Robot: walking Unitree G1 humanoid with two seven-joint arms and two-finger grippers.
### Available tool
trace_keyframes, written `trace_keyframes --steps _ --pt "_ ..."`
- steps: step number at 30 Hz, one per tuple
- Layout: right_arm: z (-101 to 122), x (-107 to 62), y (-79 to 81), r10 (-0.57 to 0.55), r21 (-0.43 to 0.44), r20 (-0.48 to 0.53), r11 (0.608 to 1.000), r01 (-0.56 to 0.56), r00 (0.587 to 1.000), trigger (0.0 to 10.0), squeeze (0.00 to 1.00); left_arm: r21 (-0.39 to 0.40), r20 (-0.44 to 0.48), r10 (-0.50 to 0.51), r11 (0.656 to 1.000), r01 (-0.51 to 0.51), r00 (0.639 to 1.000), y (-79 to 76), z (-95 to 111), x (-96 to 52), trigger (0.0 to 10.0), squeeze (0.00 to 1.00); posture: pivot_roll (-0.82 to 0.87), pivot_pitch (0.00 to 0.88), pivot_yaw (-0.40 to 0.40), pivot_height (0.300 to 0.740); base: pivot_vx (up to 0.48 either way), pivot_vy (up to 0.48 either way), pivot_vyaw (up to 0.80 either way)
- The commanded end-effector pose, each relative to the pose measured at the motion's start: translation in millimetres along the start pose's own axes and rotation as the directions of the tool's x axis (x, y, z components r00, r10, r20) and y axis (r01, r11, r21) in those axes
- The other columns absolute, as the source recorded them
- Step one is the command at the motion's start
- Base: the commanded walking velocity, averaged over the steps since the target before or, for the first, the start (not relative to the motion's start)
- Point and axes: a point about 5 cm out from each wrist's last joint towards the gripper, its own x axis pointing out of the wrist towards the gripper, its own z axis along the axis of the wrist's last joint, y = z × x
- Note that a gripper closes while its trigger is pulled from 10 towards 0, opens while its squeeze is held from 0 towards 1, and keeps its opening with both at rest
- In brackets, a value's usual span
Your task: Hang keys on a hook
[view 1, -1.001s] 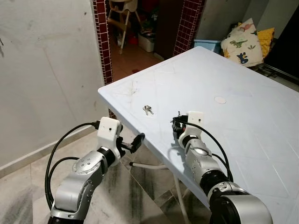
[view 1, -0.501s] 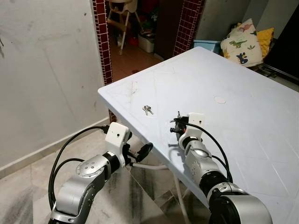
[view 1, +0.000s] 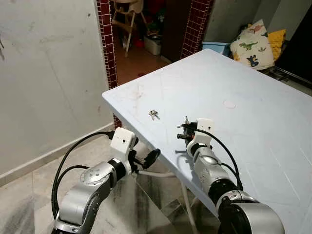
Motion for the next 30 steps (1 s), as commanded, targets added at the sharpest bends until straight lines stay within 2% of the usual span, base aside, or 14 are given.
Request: trace_keyframes --steps 1,7,13,16,22,30 --pt "11.1 3.3 3.0 0.027 -0.028 0.040 0.999 -0.026 0.999 10.0 1.00 0.007 0.018 0.009 1.000 -0.009 1.000 0.0 3.8 0.9 10.0 0.00 0.24 0.000 -0.085 0.740 0.000 0.000 0.00" --pt "15.5 3.9 2.2 0.032 -0.024 0.060 0.999 -0.030 0.998 10.0 1.00 0.017 0.057 0.000 1.000 -0.001 0.998 -1.5 10.2 2.7 10.0 0.00 0.24 0.000 -0.084 0.740 0.000 0.000 0.00" --pt "19.0 2.8 3.3 0.051 -0.031 0.097 0.998 -0.048 0.994 10.0 1.00 0.015 0.087 0.056 0.998 -0.057 0.995 2.7 14.0 11.3 10.0 0.00 0.20 0.000 -0.085 0.740 0.000 0.000 0.00" --pt "17.6 1.9 2.9 0.051 -0.026 0.100 0.998 -0.049 0.994 10.0 1.00 0.000 0.100 0.088 0.996 -0.088 0.991 4.0 14.3 14.8 10.0 0.00 0.18 0.000 -0.087 0.740 0.000 0.000 0.00" --pt "8.4 -2.3 0.9 0.046 -0.005 0.095 0.999 -0.046 0.994 10.0 1.00 -0.009 0.116 0.082 0.997 -0.081 0.990 1.5 13.5 17.0 10.0 0.00 0.17 0.000 -0.091 0.740 0.000 0.000 0.00" --pt "8.0 -2.4 -0.2 0.044 -0.007 0.092 0.999 -0.043 0.995 10.0 1.00 -0.017 0.122 0.086 0.996 -0.085 0.989 -0.3 12.5 19.9 10.0 0.00 0.16 0.000 -0.094 0.740 0.000 0.000 0.00"
